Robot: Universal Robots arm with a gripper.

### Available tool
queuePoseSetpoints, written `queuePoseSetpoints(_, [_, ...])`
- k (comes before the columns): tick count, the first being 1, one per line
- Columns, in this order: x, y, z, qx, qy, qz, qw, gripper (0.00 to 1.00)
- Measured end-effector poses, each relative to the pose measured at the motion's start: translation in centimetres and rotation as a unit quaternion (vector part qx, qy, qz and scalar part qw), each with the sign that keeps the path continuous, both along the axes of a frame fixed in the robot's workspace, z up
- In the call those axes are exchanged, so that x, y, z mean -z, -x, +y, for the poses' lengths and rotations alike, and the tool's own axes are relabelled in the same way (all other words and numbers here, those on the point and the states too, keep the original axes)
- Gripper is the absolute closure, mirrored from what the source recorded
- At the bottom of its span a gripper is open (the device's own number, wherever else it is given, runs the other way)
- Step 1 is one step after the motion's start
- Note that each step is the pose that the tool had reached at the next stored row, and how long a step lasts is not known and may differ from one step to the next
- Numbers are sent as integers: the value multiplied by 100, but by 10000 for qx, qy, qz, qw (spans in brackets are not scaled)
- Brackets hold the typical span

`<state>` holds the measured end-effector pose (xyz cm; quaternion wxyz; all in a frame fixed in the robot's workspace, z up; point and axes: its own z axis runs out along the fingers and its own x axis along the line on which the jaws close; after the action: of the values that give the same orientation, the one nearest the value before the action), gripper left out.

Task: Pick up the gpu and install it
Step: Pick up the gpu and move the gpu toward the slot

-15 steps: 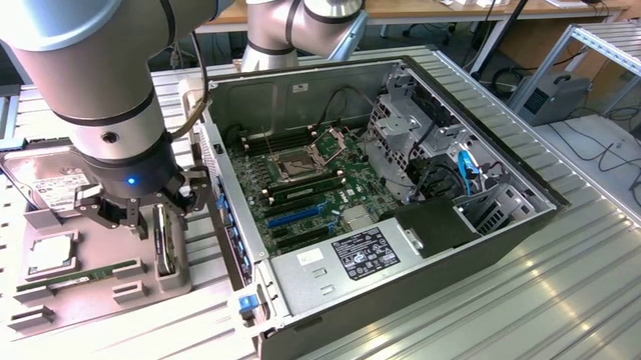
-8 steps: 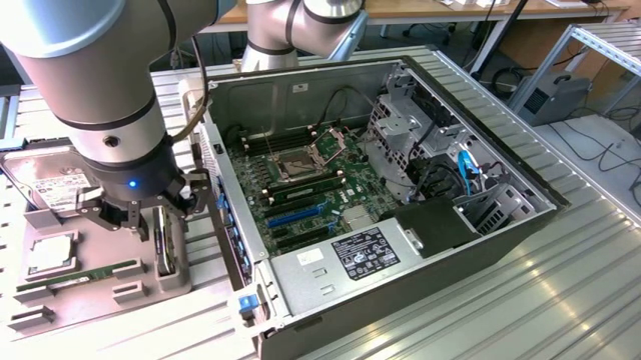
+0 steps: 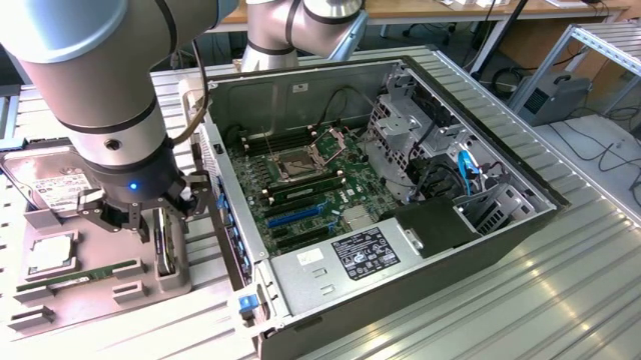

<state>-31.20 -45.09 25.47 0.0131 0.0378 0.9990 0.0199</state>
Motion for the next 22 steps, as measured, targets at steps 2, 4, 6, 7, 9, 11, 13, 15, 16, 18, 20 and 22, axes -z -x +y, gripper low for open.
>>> queuePoseSetpoints(2, [10, 0, 0, 0, 0, 0, 10000, 46])
queuePoseSetpoints(4, [19, 0, 0, 0, 0, 0, 10000, 46])
queuePoseSetpoints(6, [28, 0, 0, 0, 0, 0, 10000, 46])
queuePoseSetpoints(7, [32, 0, 0, 0, 0, 0, 10000, 46])
queuePoseSetpoints(9, [42, 0, 0, 0, 0, 0, 10000, 46])
queuePoseSetpoints(11, [51, 0, 0, 0, 0, 0, 10000, 46])
queuePoseSetpoints(13, [60, 0, 0, 0, 0, 0, 10000, 46])
queuePoseSetpoints(15, [73, 0, 0, 0, 0, 0, 10000, 46])
queuePoseSetpoints(16, [78, 0, 0, 0, 0, 0, 10000, 46])
queuePoseSetpoints(18, [87, 0, 0, 0, 0, 0, 10000, 46])
queuePoseSetpoints(20, [95, 0, 0, 0, 0, 0, 10000, 46])
queuePoseSetpoints(22, [104, 0, 0, 0, 0, 0, 10000, 46])
